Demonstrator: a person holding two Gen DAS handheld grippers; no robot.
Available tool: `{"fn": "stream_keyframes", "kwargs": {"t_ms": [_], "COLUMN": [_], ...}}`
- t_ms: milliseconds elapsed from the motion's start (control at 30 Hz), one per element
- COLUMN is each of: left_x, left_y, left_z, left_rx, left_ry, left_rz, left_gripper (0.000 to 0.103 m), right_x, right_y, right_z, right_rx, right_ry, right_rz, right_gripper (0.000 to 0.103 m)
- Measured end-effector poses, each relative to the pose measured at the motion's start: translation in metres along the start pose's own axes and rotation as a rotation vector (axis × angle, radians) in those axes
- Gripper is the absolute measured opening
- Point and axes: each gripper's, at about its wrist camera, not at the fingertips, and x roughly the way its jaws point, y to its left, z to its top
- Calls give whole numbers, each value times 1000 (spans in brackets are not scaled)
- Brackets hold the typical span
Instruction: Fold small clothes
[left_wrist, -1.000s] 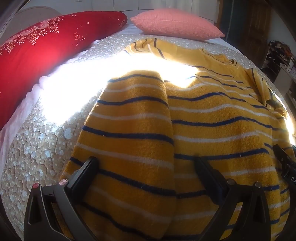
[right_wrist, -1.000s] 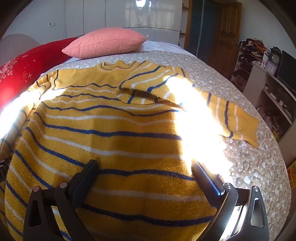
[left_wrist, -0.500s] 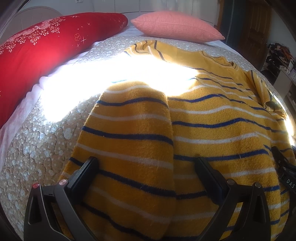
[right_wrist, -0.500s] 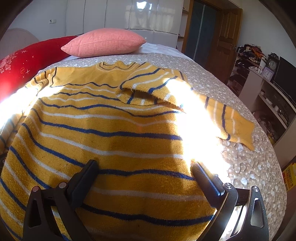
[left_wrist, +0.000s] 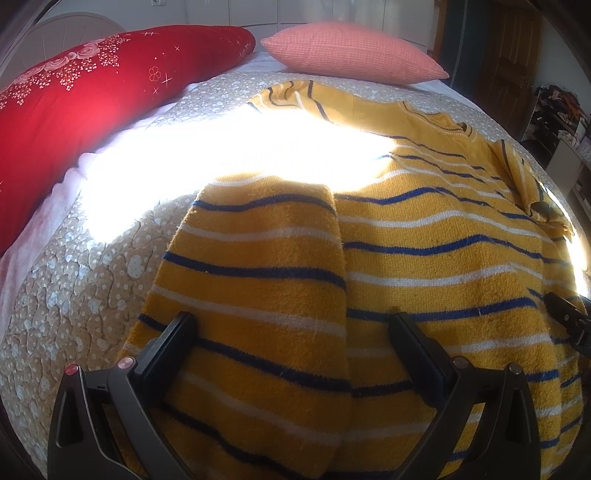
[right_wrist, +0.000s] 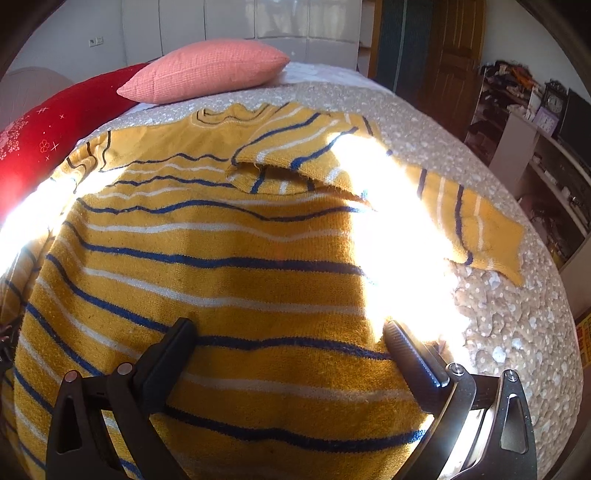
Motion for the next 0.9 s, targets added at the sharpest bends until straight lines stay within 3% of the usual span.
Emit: {"fn": "stream_keyframes", "kwargs": {"t_ms": [67,333,733,767,833,900], "left_x": [0,-1,-8,-9,-12,-14], "left_y": [0,-1,2,2,4,6], "left_z": [0,-2,-8,-9,-10,-11], "left_rx": [1,-4,-11,-13,-21,-28], "left_ry": [1,-14,-46,-49,-59,-66], "left_rz": [1,-1,-28,-33,-49,-60], "left_gripper": [103,103,103,103,103,103], "right_x": [-2,-11,-13,-15,-27,-42], "right_y": [-2,-6,4,2,-13,-41], "right_z": [0,-20,-15,-13,-8,-4], "right_rx": [19,17,-49,-52,-30,49], "right_ry": [23,-67,-52,-36,-44,-78], "right_rz": [37,75,5,20,54,81], "right_gripper": [103,103,103,101,82,79]}}
